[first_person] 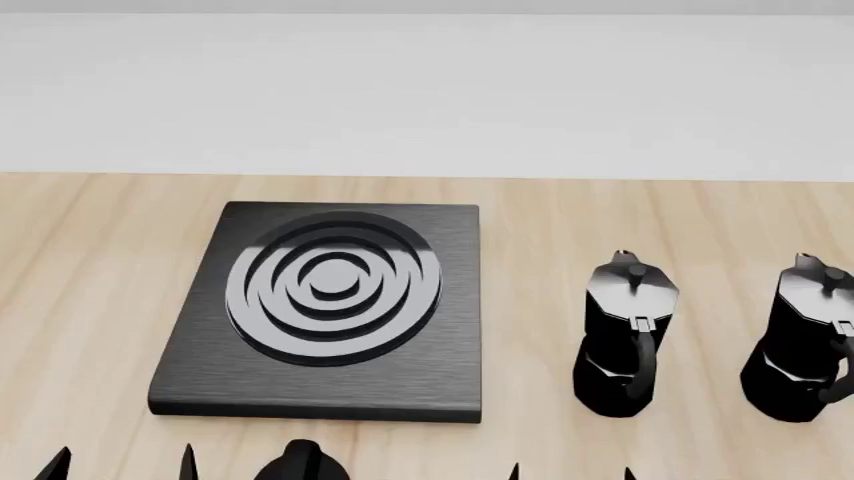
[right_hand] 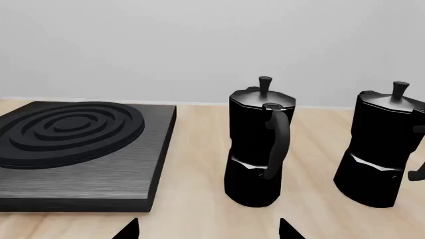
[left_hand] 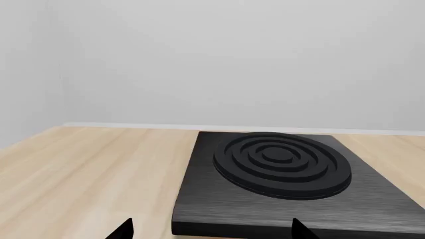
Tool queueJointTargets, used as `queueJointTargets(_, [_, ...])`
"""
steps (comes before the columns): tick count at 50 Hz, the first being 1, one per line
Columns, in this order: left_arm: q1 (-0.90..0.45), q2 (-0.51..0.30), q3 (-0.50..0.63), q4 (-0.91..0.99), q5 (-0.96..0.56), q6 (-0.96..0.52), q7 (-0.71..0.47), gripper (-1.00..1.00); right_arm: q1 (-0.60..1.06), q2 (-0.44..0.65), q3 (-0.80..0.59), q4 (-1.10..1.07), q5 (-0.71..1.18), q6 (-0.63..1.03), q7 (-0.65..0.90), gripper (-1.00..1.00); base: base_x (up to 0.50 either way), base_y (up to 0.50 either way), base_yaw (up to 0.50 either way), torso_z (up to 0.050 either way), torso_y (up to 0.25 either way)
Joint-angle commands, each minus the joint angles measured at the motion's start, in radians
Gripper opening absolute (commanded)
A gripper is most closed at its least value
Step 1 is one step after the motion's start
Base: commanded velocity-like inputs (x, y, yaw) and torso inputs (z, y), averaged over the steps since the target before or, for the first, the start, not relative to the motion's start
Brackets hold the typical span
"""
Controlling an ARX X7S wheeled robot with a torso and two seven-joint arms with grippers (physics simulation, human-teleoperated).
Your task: Put the right moka pot on the stove.
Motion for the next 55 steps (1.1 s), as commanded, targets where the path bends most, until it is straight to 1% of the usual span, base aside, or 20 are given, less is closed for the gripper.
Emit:
queueJointTargets(1, [-0.001, -0.005, 0.004, 0.006, -0.006, -0.006, -0.006, 1.00, 0.002, 0.005, -0.006, 0.006, 0.003, -0.004, 0.003, 1.00, 0.27, -0.11, 0.00, 0.000, 0.000])
queueJointTargets(9, [-0.003, -0.007, 0.004, 0.005, -0.016, -0.005, -0.008, 1.00, 0.000, 0.010, -0.009, -0.003, 0.008, 0.000, 0.005, 1.00, 0.31, -0.11, 0.00, 0.000, 0.000])
queueJointTargets(13, [-0.007, -0.015, 0.019, 0.017, -0.004, -0.049, -0.013, 1.00, 0.002, 0.022, -0.014, -0.033, 0.006, 0.035, 0.008, 1.00, 0.13, -0.01, 0.00, 0.000, 0.000])
queueJointTargets(14, [-0.003, -0.020, 0.019, 0.048, -0.032, -0.102, -0.008, 1.00, 0.002, 0.027, -0.015, -0.049, 0.005, 0.048, 0.010, 1.00, 0.00, 0.00, 0.00, 0.000, 0.000])
queueJointTargets(17, [0.012, -0.033, 0.021, 0.144, 0.007, -0.148, -0.056, 1.00, -0.002, 0.042, -0.016, -0.109, 0.012, 0.094, 0.013, 1.00, 0.00, 0.00, 0.00, 0.000, 0.000])
queueJointTargets(19, [0.009, -0.045, 0.015, 0.212, -0.012, -0.218, -0.065, 1.00, -0.006, 0.052, -0.015, -0.149, 0.011, 0.116, 0.018, 1.00, 0.00, 0.00, 0.00, 0.000, 0.000])
queueJointTargets(23, [0.004, -0.068, 0.013, 0.325, -0.016, -0.313, -0.086, 1.00, -0.016, 0.072, -0.013, -0.232, 0.021, 0.160, 0.021, 1.00, 0.00, 0.00, 0.00, 0.000, 0.000])
queueJointTargets(31, [-0.008, -0.104, 0.022, 0.504, -0.007, -0.461, -0.120, 1.00, -0.022, 0.104, -0.011, -0.366, 0.014, 0.231, 0.042, 1.00, 0.00, 0.00, 0.00, 0.000, 0.000])
queueJointTargets(32, [-0.016, -0.110, 0.023, 0.544, -0.010, -0.501, -0.125, 1.00, -0.019, 0.109, -0.013, -0.389, 0.009, 0.247, 0.047, 1.00, 0.00, 0.00, 0.00, 0.000, 0.000])
queueJointTargets(38, [-0.056, -0.130, 0.022, 0.681, -0.021, -0.628, -0.143, 1.00, -0.003, 0.130, -0.010, -0.495, 0.012, 0.322, 0.057, 1.00, 0.00, 0.00, 0.00, 0.000, 0.000])
queueJointTargets(45, [-0.106, -0.143, 0.012, 0.788, -0.041, -0.728, -0.154, 1.00, 0.034, 0.151, -0.009, -0.606, 0.016, 0.419, 0.069, 1.00, 0.00, 0.00, 0.00, 0.000, 0.000])
queueJointTargets(52, [-0.167, -0.148, 0.007, 0.857, -0.059, -0.826, -0.168, 1.00, 0.067, 0.155, -0.016, -0.654, 0.011, 0.475, 0.079, 1.00, 0.00, 0.00, 0.00, 0.000, 0.000])
queueJointTargets(54, [-0.175, -0.153, 0.020, 0.873, -0.052, -0.840, -0.170, 1.00, 0.068, 0.157, -0.015, -0.655, 0.008, 0.466, 0.081, 1.00, 0.00, 0.00, 0.00, 0.000, 0.000])
queueJointTargets(55, [-0.182, -0.154, 0.020, 0.886, -0.054, -0.858, -0.174, 1.00, 0.046, 0.154, -0.020, -0.605, -0.002, 0.394, 0.073, 1.00, 0.00, 0.00, 0.00, 0.000, 0.000])
